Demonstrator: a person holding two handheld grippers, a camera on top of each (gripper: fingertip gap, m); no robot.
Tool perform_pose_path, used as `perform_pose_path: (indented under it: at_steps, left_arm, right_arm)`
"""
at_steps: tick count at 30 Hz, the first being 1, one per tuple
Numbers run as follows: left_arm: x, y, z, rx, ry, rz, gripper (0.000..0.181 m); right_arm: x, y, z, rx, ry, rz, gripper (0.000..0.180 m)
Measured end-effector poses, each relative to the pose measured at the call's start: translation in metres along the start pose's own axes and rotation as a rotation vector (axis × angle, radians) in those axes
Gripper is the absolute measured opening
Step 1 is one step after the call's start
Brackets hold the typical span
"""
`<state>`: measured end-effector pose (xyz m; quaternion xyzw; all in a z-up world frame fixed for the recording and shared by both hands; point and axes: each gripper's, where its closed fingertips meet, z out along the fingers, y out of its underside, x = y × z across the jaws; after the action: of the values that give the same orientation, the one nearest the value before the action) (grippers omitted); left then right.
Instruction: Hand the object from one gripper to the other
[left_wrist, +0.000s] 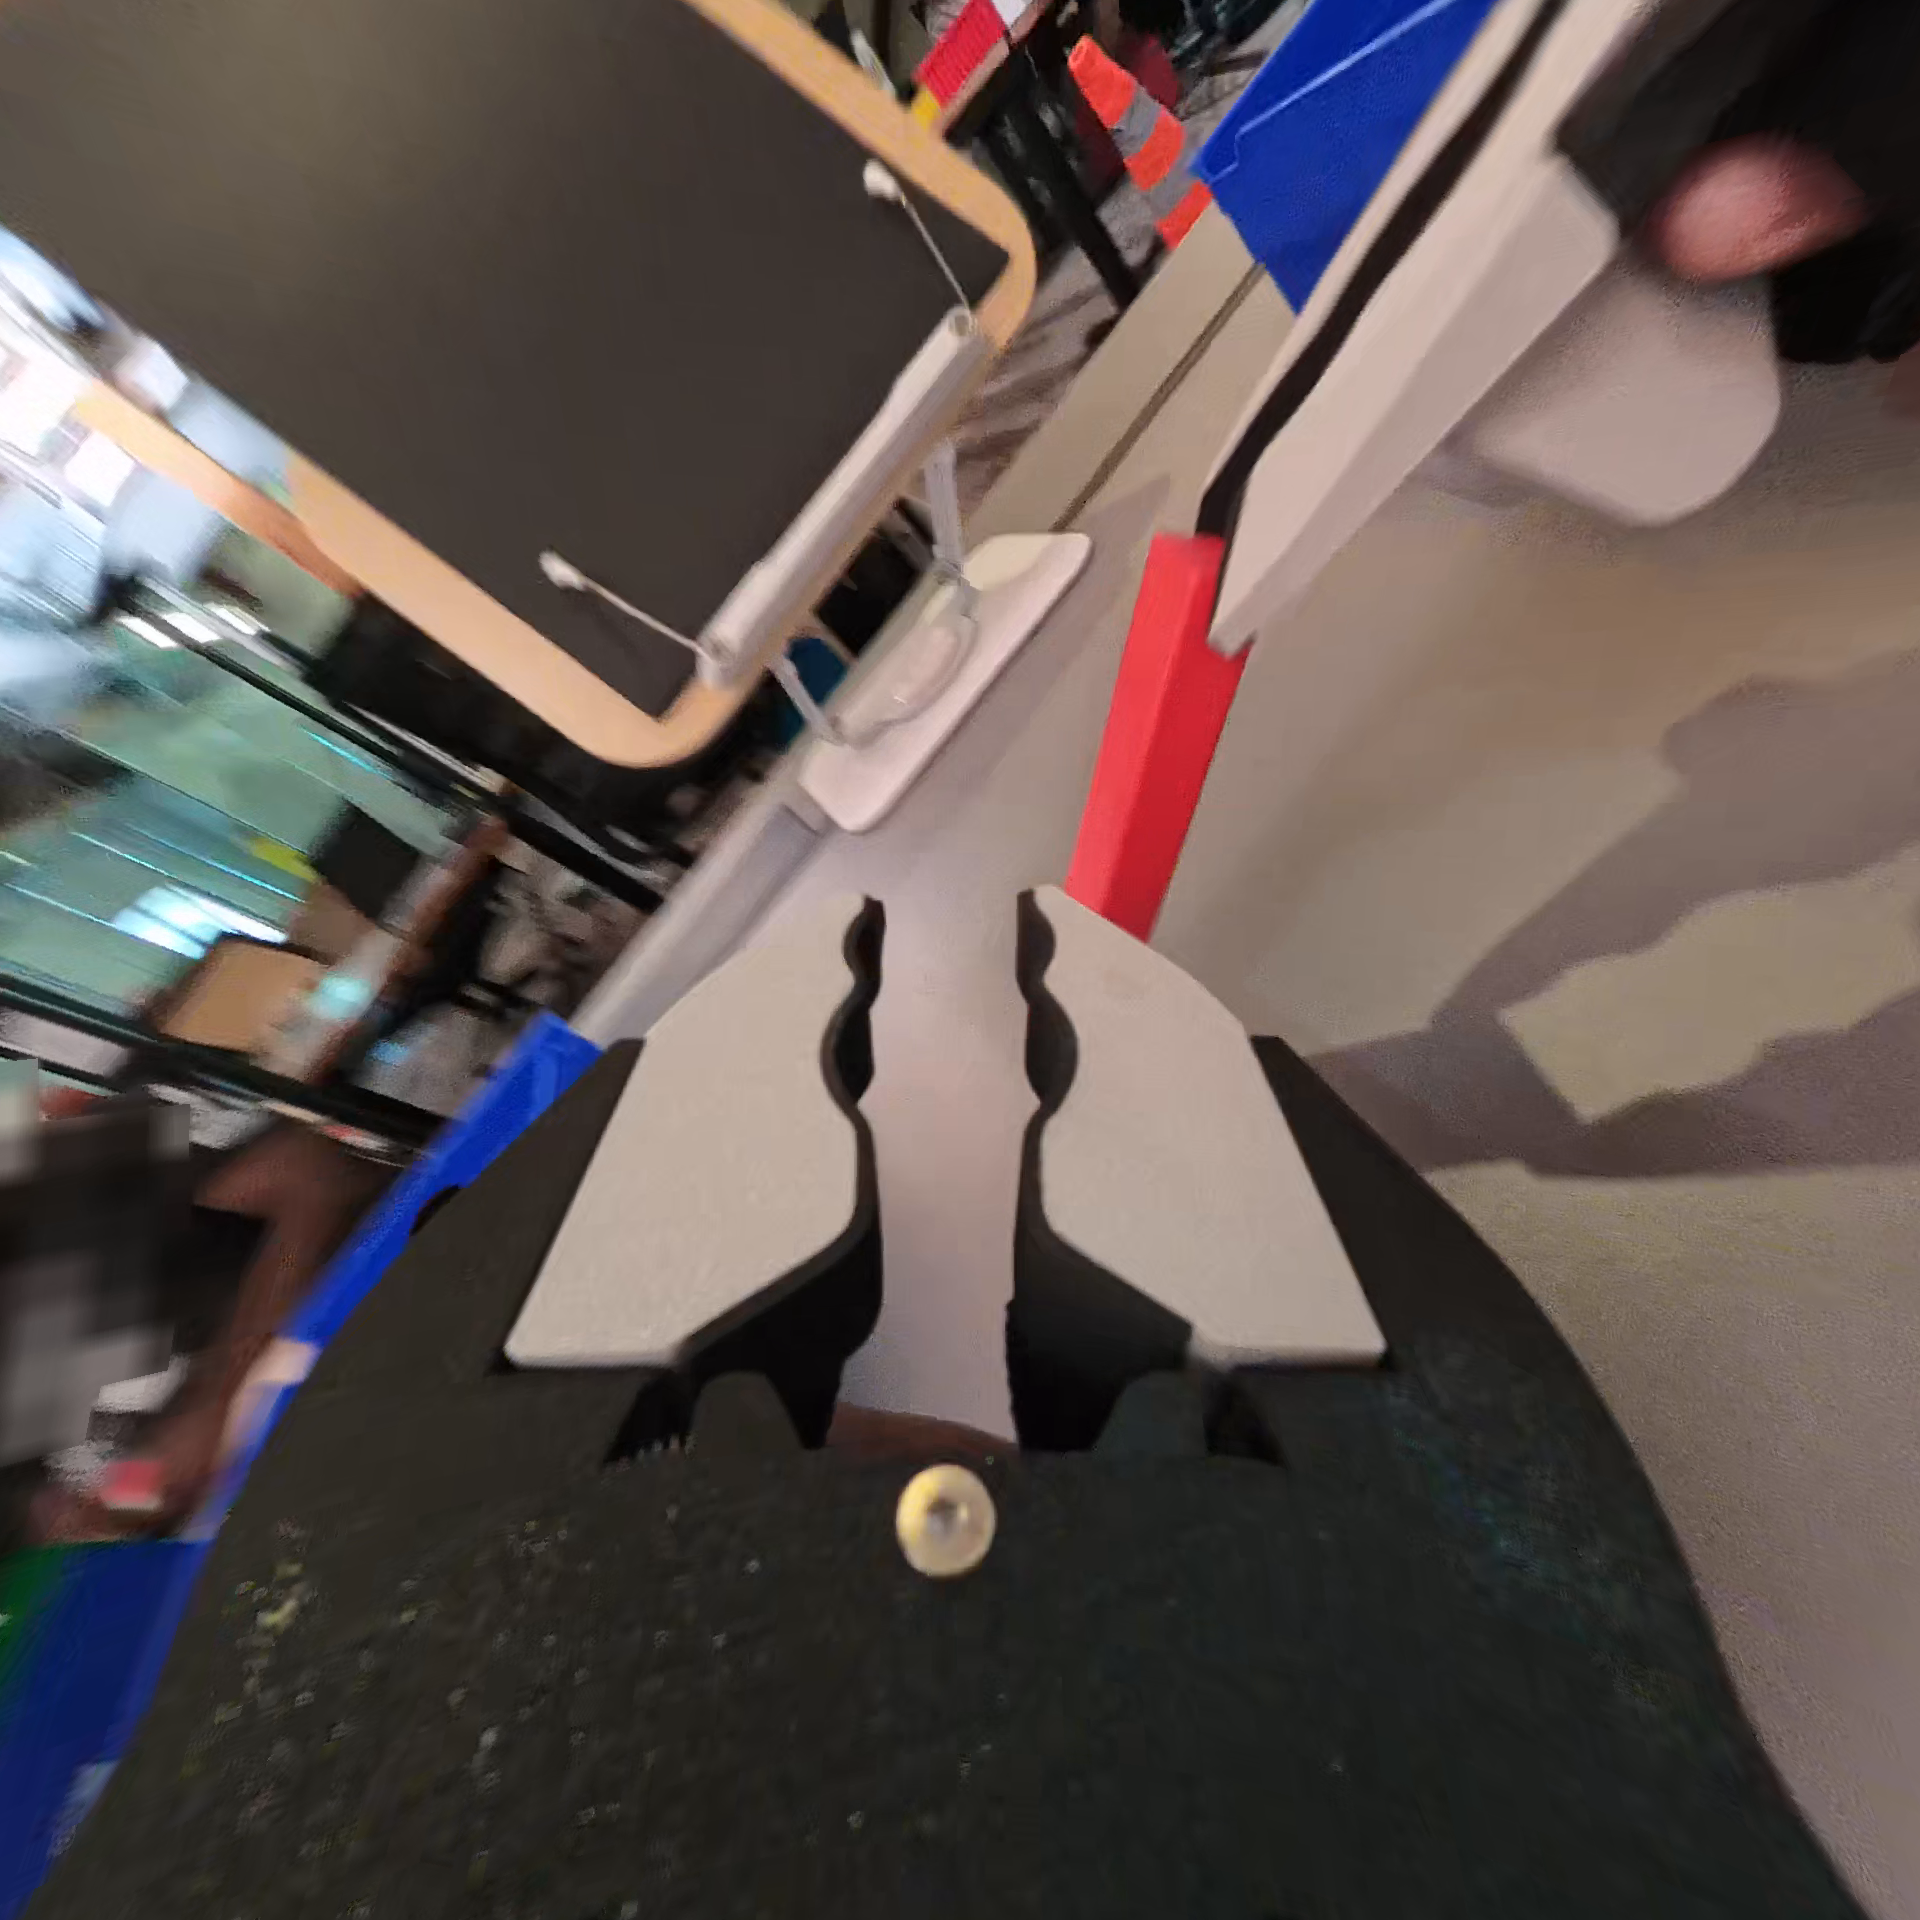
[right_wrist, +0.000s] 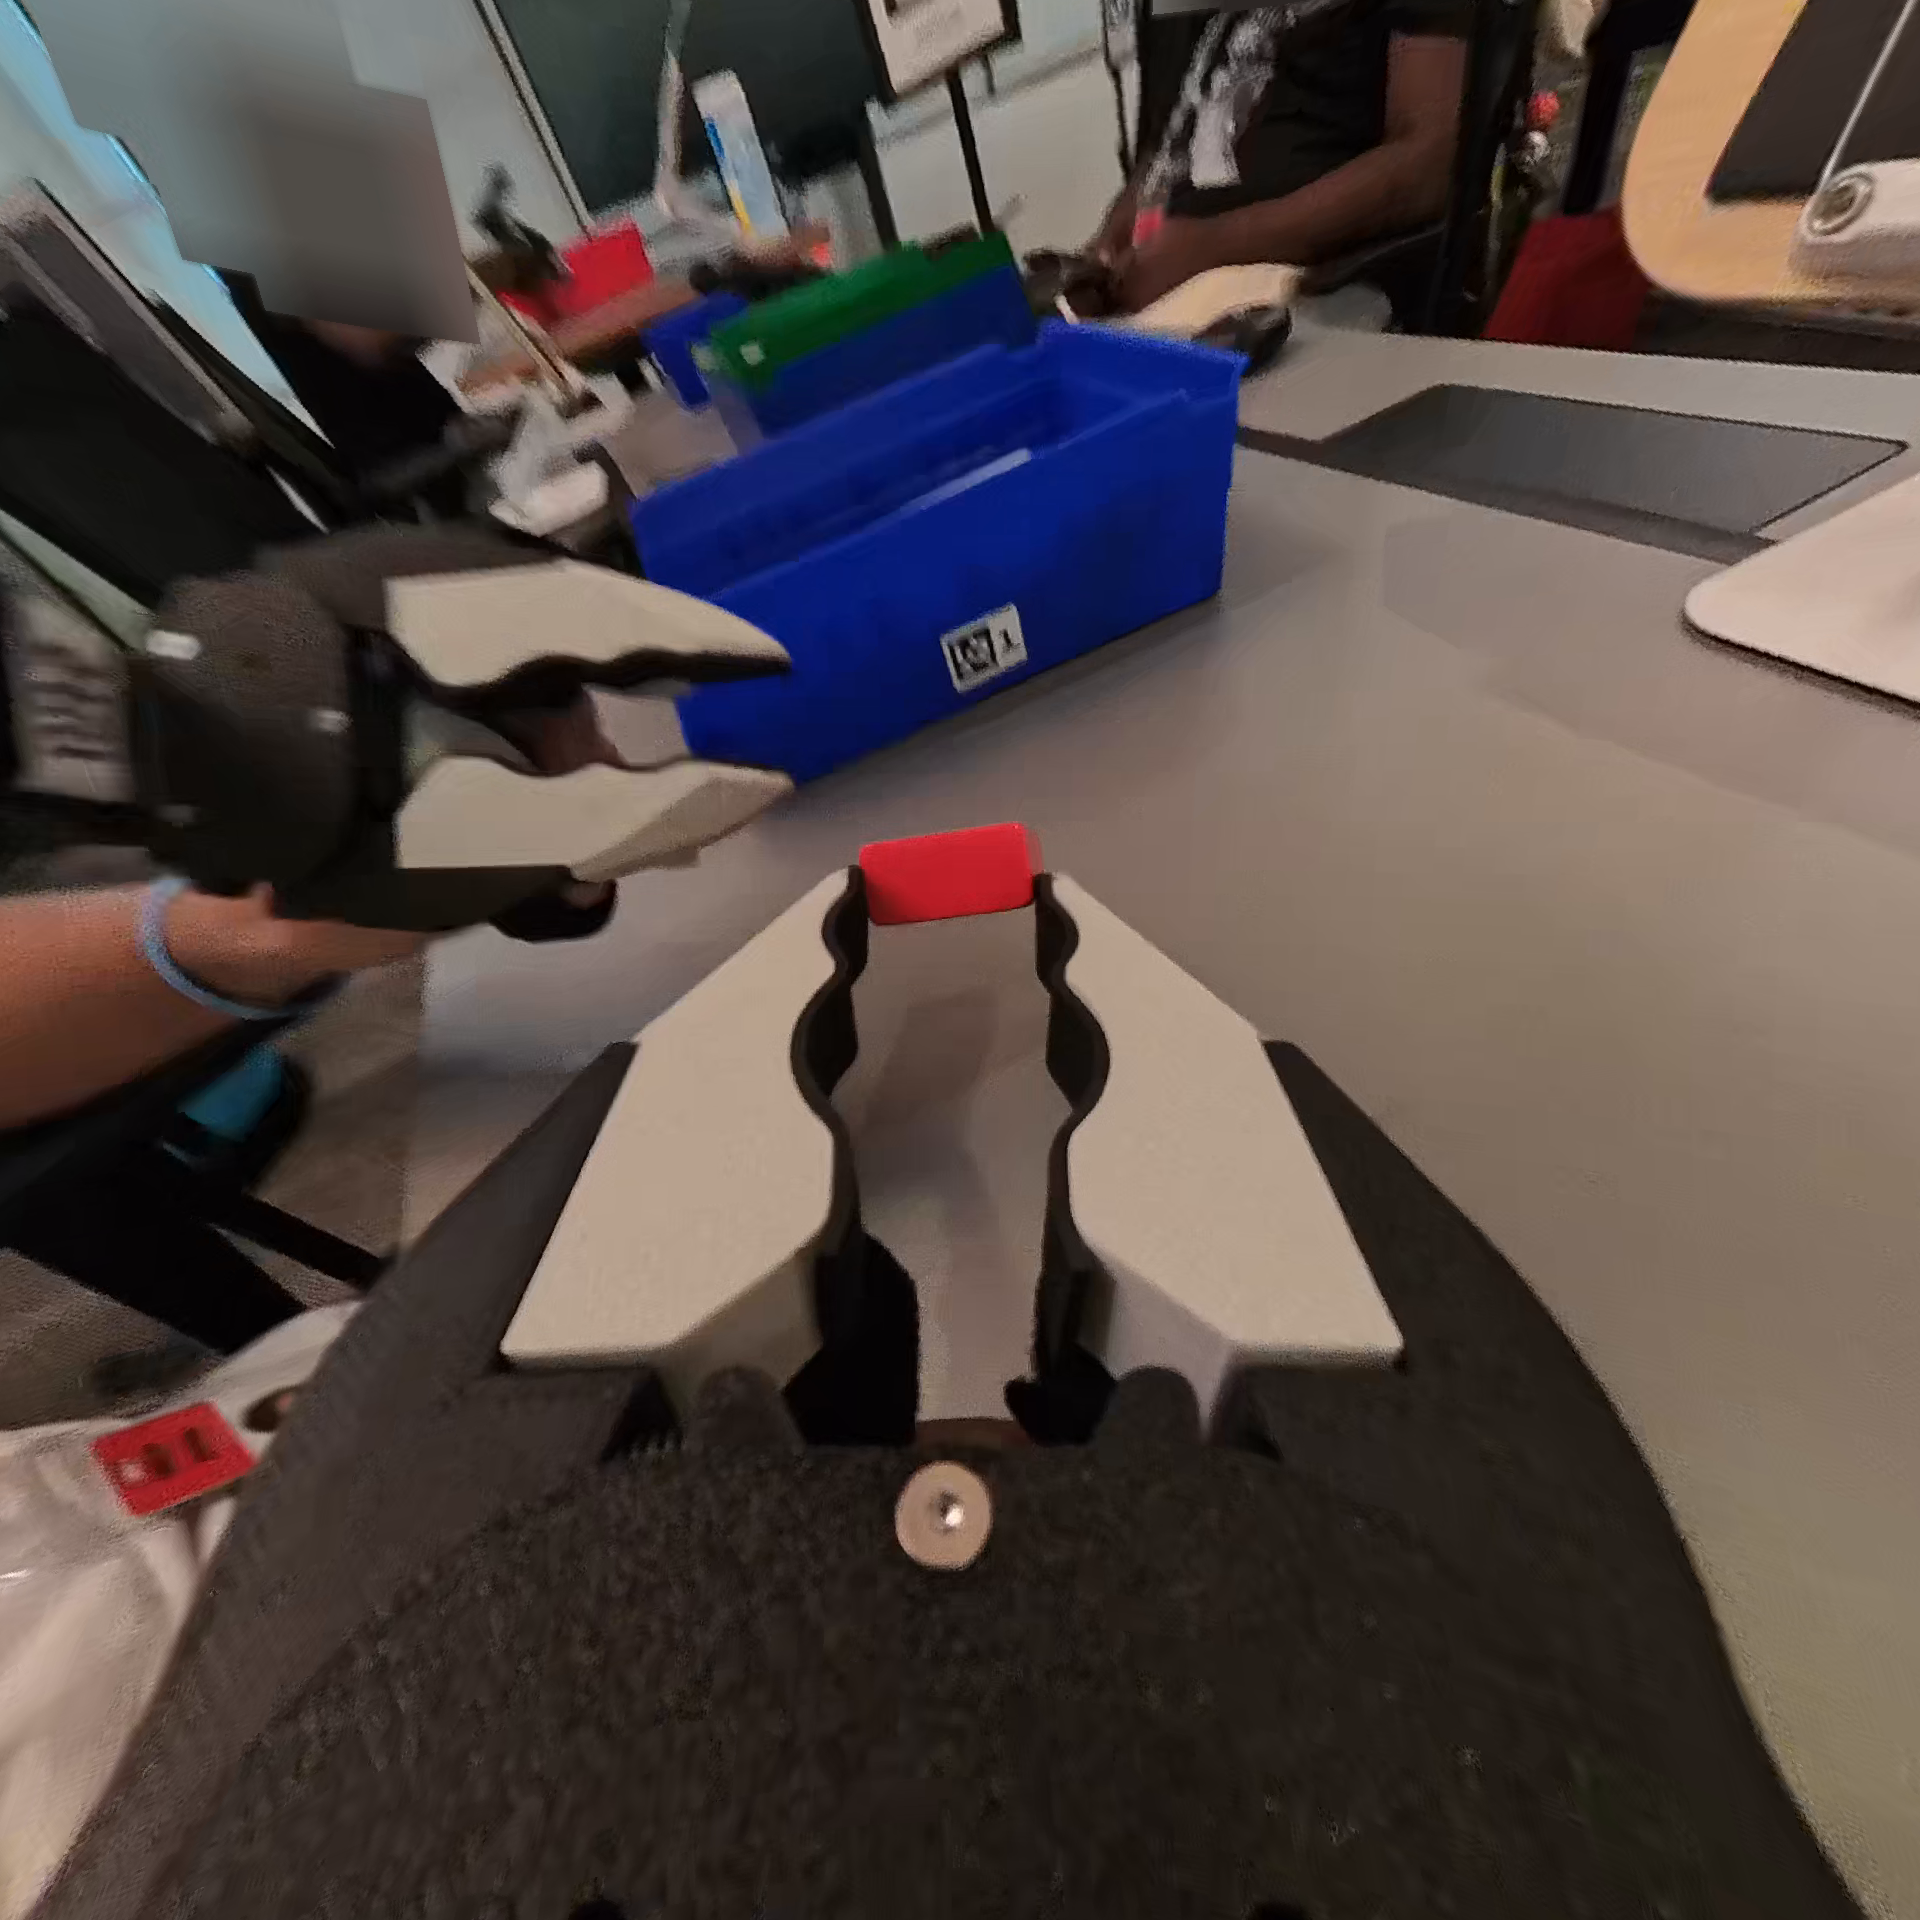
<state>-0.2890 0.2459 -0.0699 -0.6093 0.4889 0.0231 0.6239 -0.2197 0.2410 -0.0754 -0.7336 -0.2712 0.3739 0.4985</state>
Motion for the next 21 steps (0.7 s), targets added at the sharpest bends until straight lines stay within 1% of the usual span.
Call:
perform_pose_path:
  at_steps: [2,3,5,7,9,10,13,15,18,19,21]
  left_arm:
    - [0.010,0.008,0.004,-0.006,0.177,-0.245,0.032]
    - [0.020,0.009,0.004,0.002,0.302,-0.386,0.036]
    - [0.034,0.003,0.003,0.038,0.530,-0.654,0.044]
    - [0.036,-0.007,-0.001,0.117,0.673,-0.820,0.052]
    - [0.033,-0.016,-0.003,0.191,0.725,-0.884,0.060]
    - [0.030,-0.022,-0.005,0.229,0.741,-0.909,0.061]
    - [0.021,-0.034,-0.012,0.307,0.775,-0.973,0.060]
    - [0.020,-0.039,-0.018,0.343,0.806,-0.990,0.059]
    - [0.027,-0.043,-0.025,0.357,0.846,-0.939,0.049]
    - [0.029,-0.045,-0.029,0.368,0.861,-0.921,0.035]
    - [0.031,-0.045,-0.029,0.345,0.853,-0.894,0.034]
  right_arm:
    - [0.001,-0.010,-0.009,0.061,-0.078,0.069,0.032]
    - [0.004,-0.013,-0.013,0.079,-0.097,0.102,0.032]
    - [0.000,-0.019,-0.020,0.120,-0.190,0.161,0.032]
    - [-0.012,-0.026,-0.026,0.157,-0.312,0.226,0.032]
    - [-0.020,-0.031,-0.028,0.185,-0.391,0.274,0.031]
    - [-0.024,-0.031,-0.028,0.189,-0.428,0.298,0.031]
    - [-0.034,-0.034,-0.030,0.208,-0.525,0.363,0.032]
    - [-0.039,-0.033,-0.028,0.209,-0.550,0.387,0.032]
    - [-0.043,-0.033,-0.024,0.215,-0.573,0.434,0.032]
    - [-0.043,-0.032,-0.024,0.216,-0.577,0.442,0.031]
    - [-0.041,-0.032,-0.024,0.219,-0.579,0.452,0.031]
